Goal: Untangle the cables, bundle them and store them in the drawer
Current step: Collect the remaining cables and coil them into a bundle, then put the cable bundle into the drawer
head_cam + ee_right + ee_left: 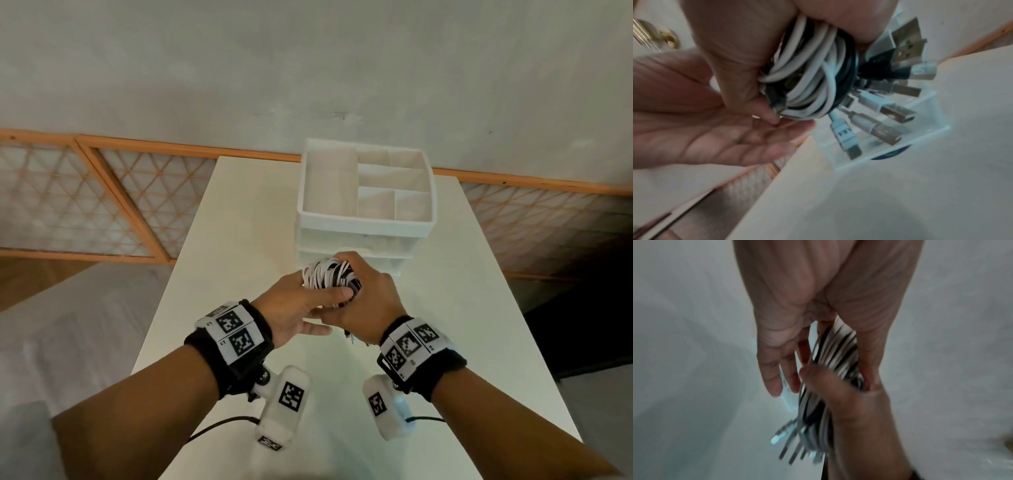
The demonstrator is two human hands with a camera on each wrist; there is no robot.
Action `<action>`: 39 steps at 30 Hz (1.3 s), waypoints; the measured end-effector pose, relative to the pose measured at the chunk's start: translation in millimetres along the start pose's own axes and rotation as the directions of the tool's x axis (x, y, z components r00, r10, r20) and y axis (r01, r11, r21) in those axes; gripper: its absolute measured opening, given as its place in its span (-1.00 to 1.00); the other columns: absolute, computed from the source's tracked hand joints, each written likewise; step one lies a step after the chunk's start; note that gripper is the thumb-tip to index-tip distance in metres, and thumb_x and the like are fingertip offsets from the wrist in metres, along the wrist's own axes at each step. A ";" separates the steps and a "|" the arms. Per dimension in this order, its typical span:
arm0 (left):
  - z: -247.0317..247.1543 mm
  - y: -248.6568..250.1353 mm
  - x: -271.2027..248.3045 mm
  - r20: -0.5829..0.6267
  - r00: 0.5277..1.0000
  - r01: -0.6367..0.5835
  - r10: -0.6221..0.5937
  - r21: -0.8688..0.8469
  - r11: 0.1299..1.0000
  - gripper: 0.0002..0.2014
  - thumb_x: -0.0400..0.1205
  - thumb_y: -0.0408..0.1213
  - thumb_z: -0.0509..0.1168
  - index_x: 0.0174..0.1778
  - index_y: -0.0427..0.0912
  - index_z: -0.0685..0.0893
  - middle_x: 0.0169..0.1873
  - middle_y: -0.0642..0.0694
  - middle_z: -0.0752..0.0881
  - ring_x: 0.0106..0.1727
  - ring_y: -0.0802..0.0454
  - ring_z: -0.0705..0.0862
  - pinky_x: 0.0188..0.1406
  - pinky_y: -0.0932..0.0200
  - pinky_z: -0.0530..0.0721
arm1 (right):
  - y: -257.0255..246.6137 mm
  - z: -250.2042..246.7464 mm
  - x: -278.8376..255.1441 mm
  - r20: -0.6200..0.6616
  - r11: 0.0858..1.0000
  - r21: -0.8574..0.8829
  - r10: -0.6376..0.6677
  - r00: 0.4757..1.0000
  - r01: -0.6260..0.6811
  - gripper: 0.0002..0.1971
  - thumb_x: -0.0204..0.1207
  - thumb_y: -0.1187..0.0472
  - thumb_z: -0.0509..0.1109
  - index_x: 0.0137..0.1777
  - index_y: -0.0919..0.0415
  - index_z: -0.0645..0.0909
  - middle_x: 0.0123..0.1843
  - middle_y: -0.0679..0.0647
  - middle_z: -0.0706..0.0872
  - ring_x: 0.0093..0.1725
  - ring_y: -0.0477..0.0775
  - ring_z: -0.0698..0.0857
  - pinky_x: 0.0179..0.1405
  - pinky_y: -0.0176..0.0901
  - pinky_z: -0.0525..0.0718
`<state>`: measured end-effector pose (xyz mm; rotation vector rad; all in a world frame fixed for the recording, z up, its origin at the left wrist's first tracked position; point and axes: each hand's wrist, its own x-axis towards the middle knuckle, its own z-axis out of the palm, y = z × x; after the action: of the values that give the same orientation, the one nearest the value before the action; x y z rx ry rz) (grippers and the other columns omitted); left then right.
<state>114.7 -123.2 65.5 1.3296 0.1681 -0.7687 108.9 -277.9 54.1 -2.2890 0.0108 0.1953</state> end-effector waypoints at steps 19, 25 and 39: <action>41.1 -34.1 92.7 -0.095 0.961 0.189 -0.259 -0.456 0.870 -0.91 0.52 -0.37 0.31 -0.31 -0.16 0.62 -0.23 -0.09 0.74 -0.16 -0.04 0.69 -0.13 0.05 0.56 | 72.8 -75.2 16.6 -0.124 0.993 -0.015 0.113 0.986 -0.116 -0.26 0.11 0.10 0.68 0.30 -0.26 0.47 -0.03 -0.09 0.73 -0.05 0.01 0.74 -0.25 -0.20 0.76; 26.8 -54.3 32.8 0.053 0.956 0.293 -0.288 -0.198 0.935 -0.87 0.57 -0.28 0.41 0.00 -0.10 0.64 -0.19 -0.09 0.76 -0.21 -0.01 0.72 -0.28 0.16 0.60 | 41.0 -88.2 16.8 -0.143 0.999 -0.032 0.027 0.989 -0.031 -0.26 0.07 0.03 0.68 0.26 -0.33 0.46 -0.01 -0.07 0.73 0.06 0.07 0.71 -0.21 -0.20 0.75; 18.9 -37.3 17.2 -0.010 0.997 -0.015 0.075 0.945 0.326 -0.48 0.67 -0.08 0.18 0.58 -0.01 0.42 0.58 -0.04 0.46 0.58 -0.07 0.42 0.54 -0.04 0.41 | 1.0 -40.8 50.8 0.080 0.867 -0.486 -0.078 0.994 0.107 -0.16 0.10 -0.08 0.62 0.39 -0.32 0.33 0.02 0.03 0.74 -0.08 0.24 0.72 -0.10 0.01 0.78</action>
<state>99.7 -148.8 31.4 2.5018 -0.3761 -0.7967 164.6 -306.2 72.6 -2.7837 -0.2017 0.2349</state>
